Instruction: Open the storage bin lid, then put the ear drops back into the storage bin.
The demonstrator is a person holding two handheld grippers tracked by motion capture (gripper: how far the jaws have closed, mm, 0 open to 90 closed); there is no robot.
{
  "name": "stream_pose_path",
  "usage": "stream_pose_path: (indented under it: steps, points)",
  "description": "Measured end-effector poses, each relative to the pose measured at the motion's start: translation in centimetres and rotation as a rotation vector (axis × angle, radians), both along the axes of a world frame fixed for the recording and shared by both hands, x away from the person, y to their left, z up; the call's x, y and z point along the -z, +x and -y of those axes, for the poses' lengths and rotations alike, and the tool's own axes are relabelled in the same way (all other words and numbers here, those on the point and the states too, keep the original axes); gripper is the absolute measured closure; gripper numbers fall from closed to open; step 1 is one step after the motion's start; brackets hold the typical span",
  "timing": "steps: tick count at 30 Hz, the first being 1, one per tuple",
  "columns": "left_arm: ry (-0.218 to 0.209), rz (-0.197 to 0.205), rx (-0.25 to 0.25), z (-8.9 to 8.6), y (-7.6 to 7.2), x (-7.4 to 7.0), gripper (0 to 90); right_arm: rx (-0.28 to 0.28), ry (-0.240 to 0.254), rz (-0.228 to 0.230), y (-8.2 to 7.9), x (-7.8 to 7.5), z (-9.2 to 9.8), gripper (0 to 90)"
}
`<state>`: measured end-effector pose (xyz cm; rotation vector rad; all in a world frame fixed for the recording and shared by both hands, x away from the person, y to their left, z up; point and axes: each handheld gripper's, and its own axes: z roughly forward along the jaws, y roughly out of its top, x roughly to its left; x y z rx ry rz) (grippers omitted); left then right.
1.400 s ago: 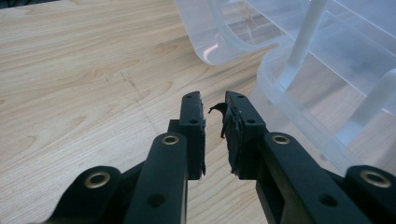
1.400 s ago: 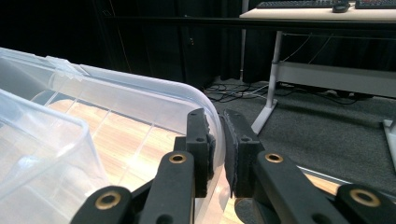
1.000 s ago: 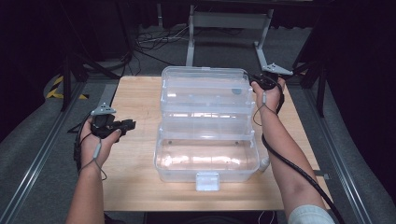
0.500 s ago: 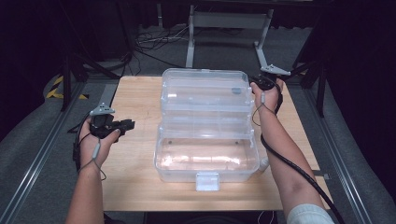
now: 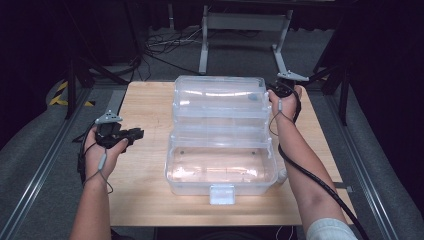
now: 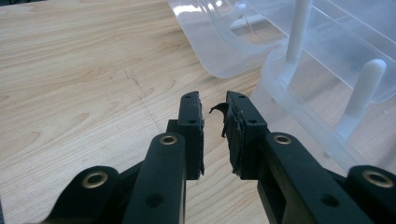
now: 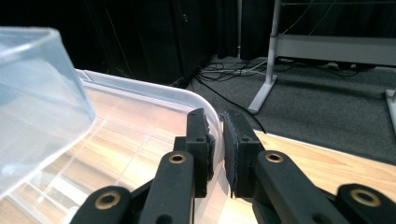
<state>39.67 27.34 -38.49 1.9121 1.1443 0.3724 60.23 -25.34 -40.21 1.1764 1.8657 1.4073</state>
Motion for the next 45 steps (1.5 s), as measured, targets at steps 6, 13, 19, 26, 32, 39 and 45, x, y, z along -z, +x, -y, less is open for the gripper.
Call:
stream_pose_path:
  steps: [6, 13, 19, 26, 32, 39, 45]
  points:
    - [-0.005, 0.000, -0.002, -0.1, 0.0, 0.0, 76.3, 0.014, -0.008, -0.011, 0.0, 0.4, 0.1, 85.0]
    - [-0.018, -0.003, 0.012, 0.2, 0.7, 0.0, 75.5, 0.002, 0.012, -0.003, -0.6, -0.6, 1.3, 85.1]
    - [-0.021, 0.004, 0.027, 0.6, 1.5, -0.1, 71.8, 0.003, 0.018, 0.003, -1.6, -1.1, 2.4, 76.6]
    - [-0.028, 0.001, 0.054, 1.0, 2.2, -0.4, 65.6, -0.023, 0.014, 0.041, -4.2, -4.0, 4.9, 67.9]
    - [-0.008, -0.010, 0.054, 0.9, 2.2, -0.5, 52.5, -0.072, 0.034, 0.045, -6.4, -5.8, 6.0, 64.5]
    - [0.018, -0.022, 0.041, 0.6, 2.1, -0.3, 37.1, -0.141, -0.007, 0.026, -9.0, -7.2, 6.9, 61.3]
    - [0.018, -0.021, 0.044, 0.7, 2.0, -0.3, 34.5, -0.192, -0.033, 0.008, -10.9, -8.1, 7.6, 59.6]
